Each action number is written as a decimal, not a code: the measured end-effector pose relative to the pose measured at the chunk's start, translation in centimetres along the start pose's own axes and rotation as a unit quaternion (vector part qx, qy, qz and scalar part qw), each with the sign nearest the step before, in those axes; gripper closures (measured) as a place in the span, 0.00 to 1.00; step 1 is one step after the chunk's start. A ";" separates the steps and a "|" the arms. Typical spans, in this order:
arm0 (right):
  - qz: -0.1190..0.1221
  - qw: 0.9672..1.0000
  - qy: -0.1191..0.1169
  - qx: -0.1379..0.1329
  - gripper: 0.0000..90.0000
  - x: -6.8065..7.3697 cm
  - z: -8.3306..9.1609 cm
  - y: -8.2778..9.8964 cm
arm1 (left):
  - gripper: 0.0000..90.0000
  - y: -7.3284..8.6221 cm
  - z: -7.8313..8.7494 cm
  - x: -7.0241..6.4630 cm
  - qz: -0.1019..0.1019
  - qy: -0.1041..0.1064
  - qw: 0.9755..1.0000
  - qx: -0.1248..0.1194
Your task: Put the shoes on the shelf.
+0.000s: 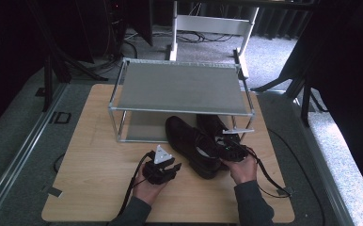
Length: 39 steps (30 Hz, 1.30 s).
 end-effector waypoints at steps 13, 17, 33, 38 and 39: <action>-0.021 0.999 0.013 -0.020 0.88 0.8 -0.6 -0.9 | 1.00 -2.3 -2.6 -0.1 0.010 -0.040 0.999 0.010; -0.025 0.999 0.023 -0.029 0.88 0.9 -0.6 -1.1 | 1.00 -2.4 -2.7 -0.8 0.005 -0.041 0.999 0.009; -0.049 0.997 0.028 -0.056 0.88 1.4 -1.4 -1.6 | 1.00 -3.4 -3.9 -0.8 0.008 -0.061 0.998 0.004; -0.028 0.996 0.054 -0.070 0.88 2.1 -1.3 -2.0 | 1.00 -3.6 -4.2 -0.4 0.009 -0.071 0.997 0.001; -0.029 0.996 0.053 -0.073 0.88 2.2 -1.4 -2.1 | 1.00 -3.7 -4.2 -0.2 0.009 -0.072 0.997 -0.001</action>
Point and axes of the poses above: each handheld gripper's, and its own axes: z roughly backward along the jaws, y roughly out of its underside, x roughly to its left, the point moved 4 cm from there along -z, roughly forward along the jaws, and after that the axes turned 11 degrees about y, right-handed, at the moved point
